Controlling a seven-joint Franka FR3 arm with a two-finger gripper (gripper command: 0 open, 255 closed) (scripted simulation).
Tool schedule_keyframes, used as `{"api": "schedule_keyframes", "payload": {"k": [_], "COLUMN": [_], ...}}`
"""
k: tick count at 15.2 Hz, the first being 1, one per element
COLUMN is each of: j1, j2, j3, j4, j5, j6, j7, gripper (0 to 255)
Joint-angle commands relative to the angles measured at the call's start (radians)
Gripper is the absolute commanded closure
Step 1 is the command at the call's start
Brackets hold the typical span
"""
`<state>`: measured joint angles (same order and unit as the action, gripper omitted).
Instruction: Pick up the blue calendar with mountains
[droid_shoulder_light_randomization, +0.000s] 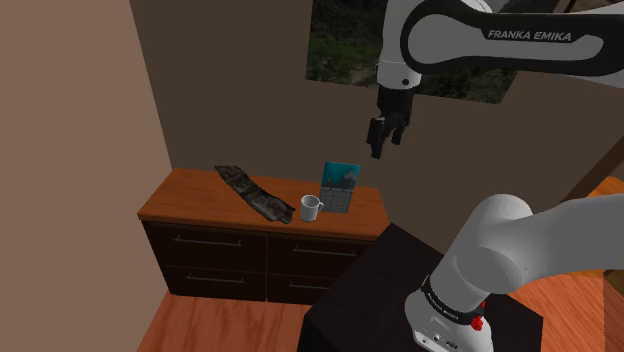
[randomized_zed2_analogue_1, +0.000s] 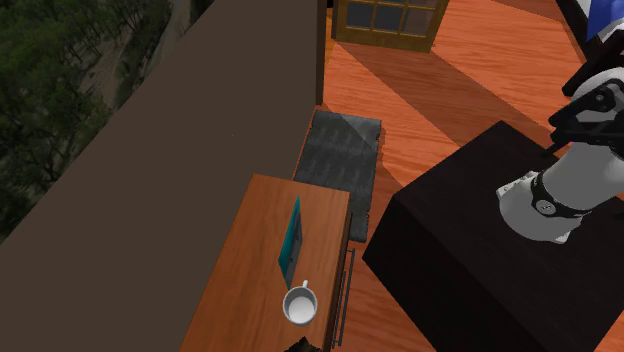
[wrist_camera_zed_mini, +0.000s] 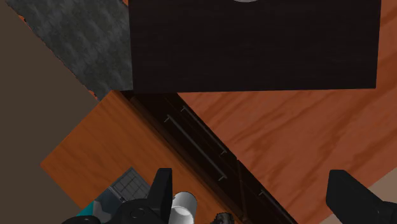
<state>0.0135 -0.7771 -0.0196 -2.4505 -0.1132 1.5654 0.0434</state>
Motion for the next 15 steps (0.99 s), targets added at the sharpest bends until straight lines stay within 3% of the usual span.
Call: {"api": "schedule_keyframes", "payload": {"k": [1, 8, 15], "j1": [0.000, -0.013, -0.016], "j2": [0.000, 0.214, 0.474], "j3": [0.000, -0.113, -0.205], "j4": [0.000, 0.030, 0.131], "j5": [0.000, -0.073, -0.092], "j6": [0.000, 0.185, 0.345], "j7": [0.000, -0.161, -0.320], "gripper": [0, 0, 0]}}
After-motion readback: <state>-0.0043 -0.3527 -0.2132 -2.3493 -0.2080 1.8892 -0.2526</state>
